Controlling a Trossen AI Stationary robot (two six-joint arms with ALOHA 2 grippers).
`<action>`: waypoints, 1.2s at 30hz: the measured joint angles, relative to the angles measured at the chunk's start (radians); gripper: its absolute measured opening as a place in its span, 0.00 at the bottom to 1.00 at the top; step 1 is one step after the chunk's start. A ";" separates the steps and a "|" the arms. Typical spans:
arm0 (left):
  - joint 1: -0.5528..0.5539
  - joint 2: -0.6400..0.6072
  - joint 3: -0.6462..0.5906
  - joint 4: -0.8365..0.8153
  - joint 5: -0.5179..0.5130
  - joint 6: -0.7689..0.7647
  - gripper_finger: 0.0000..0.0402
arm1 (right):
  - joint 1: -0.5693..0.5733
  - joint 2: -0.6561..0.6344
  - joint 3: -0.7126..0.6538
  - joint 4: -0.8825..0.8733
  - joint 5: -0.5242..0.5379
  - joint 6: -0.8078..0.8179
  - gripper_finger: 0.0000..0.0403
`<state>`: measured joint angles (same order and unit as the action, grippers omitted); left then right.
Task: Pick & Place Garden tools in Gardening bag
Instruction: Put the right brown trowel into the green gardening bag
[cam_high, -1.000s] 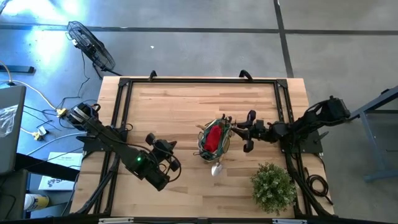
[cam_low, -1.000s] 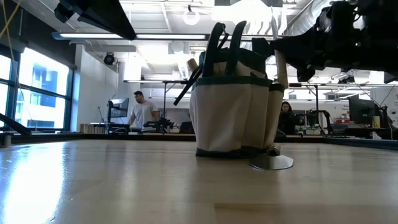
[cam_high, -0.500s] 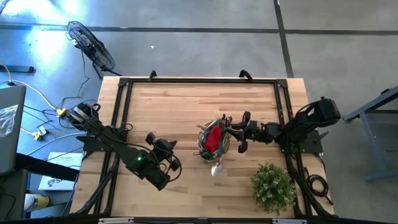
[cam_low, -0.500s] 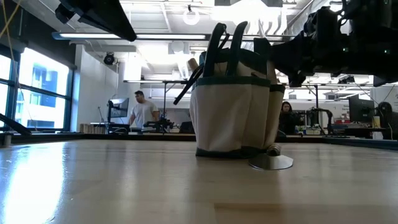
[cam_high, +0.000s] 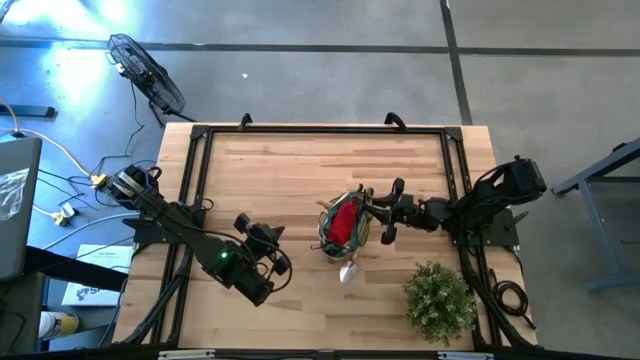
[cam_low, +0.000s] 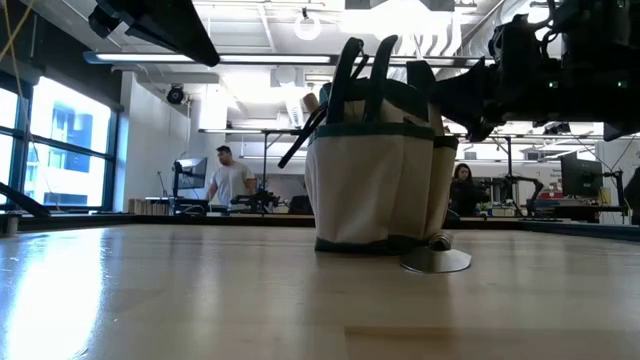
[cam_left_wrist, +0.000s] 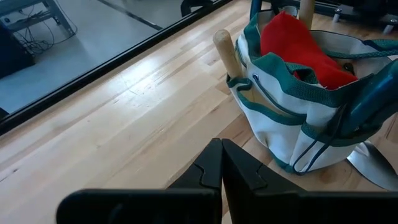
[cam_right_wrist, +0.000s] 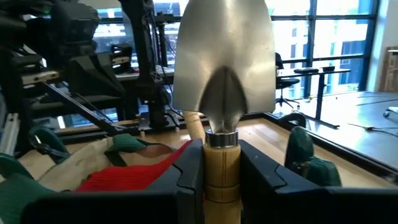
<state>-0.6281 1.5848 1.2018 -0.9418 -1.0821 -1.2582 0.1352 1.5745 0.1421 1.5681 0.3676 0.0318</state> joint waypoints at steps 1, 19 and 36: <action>0.000 0.000 0.000 0.000 0.000 0.000 0.00 | 0.000 0.000 -0.001 0.000 0.002 -0.004 0.14; 0.000 0.000 0.000 -0.003 -0.003 0.008 0.00 | 0.002 0.003 -0.001 -0.113 0.075 0.069 0.14; 0.000 0.000 0.000 -0.002 0.000 0.008 0.00 | 0.002 0.004 -0.001 -0.127 0.074 0.099 0.39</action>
<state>-0.6277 1.5848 1.2022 -0.9440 -1.0821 -1.2507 0.1375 1.5784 0.1410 1.4412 0.4419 0.1310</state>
